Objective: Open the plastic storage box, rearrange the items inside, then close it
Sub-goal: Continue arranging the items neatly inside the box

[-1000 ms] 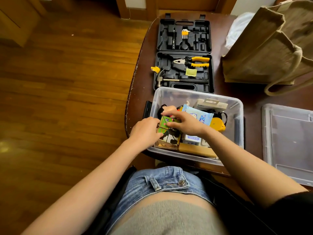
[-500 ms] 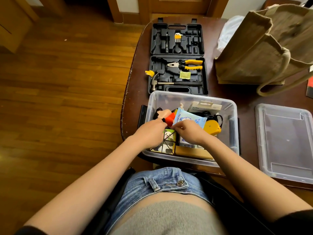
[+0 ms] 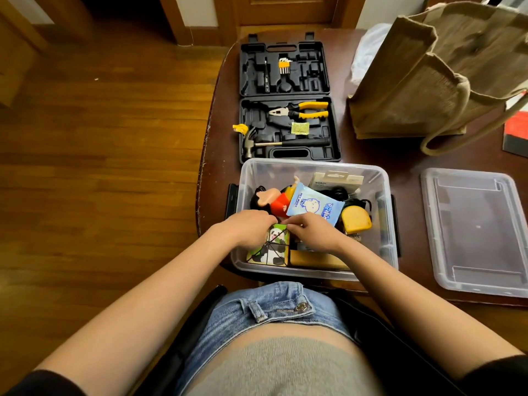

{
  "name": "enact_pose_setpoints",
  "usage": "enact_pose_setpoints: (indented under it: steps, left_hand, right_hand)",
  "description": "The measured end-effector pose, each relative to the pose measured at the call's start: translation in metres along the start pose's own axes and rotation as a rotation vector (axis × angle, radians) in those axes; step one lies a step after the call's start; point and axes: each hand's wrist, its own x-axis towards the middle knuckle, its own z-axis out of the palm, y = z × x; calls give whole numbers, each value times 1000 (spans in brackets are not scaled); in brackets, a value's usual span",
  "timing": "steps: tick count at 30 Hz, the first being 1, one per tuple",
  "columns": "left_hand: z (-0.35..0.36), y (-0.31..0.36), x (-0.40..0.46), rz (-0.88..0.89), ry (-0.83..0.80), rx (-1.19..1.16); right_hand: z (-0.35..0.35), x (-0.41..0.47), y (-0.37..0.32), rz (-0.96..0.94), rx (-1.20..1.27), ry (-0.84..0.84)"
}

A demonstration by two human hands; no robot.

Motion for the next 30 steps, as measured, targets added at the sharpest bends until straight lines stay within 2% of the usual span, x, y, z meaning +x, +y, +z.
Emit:
enact_pose_setpoints:
  steps: [5, 8, 11, 14, 17, 19, 22, 30]
  left_hand:
    - [10, 7, -1, 39, 105, 113]
    - [5, 4, 2, 26, 30, 75]
    - [-4, 1, 4, 18, -16, -35]
    - [-10, 2, 4, 10, 110, -257]
    - [-16, -1, 9, -37, 323, -380]
    - [-20, -3, 13, -88, 383, -390]
    - [-24, -2, 20, -118, 381, -348]
    - [-23, 0, 45, -91, 169, -170]
  right_hand:
    - [6, -5, 0, -2, 16, 63]
    - [-5, -9, 0, -9, 77, 63]
    - [-25, -16, 2, -5, 250, 220]
    - [-44, -23, 14, 19, 299, 430]
    - [-57, -26, 31, 52, 152, 543]
    - [-59, -24, 41, 69, 40, 537]
    - [-54, -21, 48, 55, -140, 462]
    - [-36, -5, 44, 37, -407, 358]
